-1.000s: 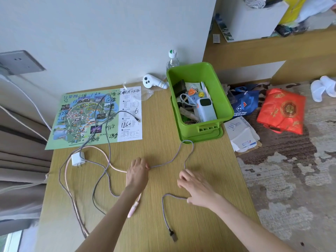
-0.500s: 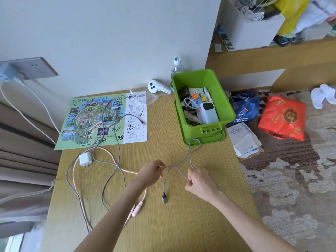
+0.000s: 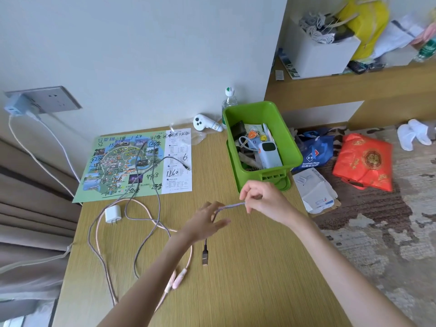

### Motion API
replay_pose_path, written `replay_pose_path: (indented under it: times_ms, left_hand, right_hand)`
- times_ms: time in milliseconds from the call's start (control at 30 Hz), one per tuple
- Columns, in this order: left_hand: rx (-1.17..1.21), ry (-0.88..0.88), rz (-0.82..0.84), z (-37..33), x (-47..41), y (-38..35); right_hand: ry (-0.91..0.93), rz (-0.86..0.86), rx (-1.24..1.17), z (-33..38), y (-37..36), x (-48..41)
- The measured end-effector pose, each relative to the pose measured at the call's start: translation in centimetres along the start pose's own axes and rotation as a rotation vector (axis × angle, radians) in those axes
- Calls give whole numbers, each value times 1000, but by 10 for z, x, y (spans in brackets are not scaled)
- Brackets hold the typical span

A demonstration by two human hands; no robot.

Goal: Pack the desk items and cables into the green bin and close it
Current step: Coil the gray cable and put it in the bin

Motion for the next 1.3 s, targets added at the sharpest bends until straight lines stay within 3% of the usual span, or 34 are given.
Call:
replay_pose_path:
  times_ms: [100,267,500,867,1067,1300]
  left_hand:
    - [89,-26,-86,-15,-1,14]
    - [497,-7,-195,-40,6,55]
    - [694,-105,-455,-72,17,109]
    - [1301,-361,-532,-96,50,194]
    - [1361,-449,-592,-114,73,244]
    - [1005,-485,-568,-134,114,272]
  right_hand:
    - [69,-24,-60,13,10,-5]
    - [162,-143,-151,25,17,-10]
    - [244,-136,-264,58,11,-12]
    - [184,-20,-379,110,1,-8]
    - [135,-38,-476,145,18,1]
    - [326,-45,-550,207,41,21]
Point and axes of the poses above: each hand's wrist, its own x-axis away from the middle knuckle, its own y-axis out of the back of the hand, z = x × y, the point moved 1 cm from there along -x, towards the middle knuckle, and after that the axes turned 8 degrees about -y, right-handed, at the moved point
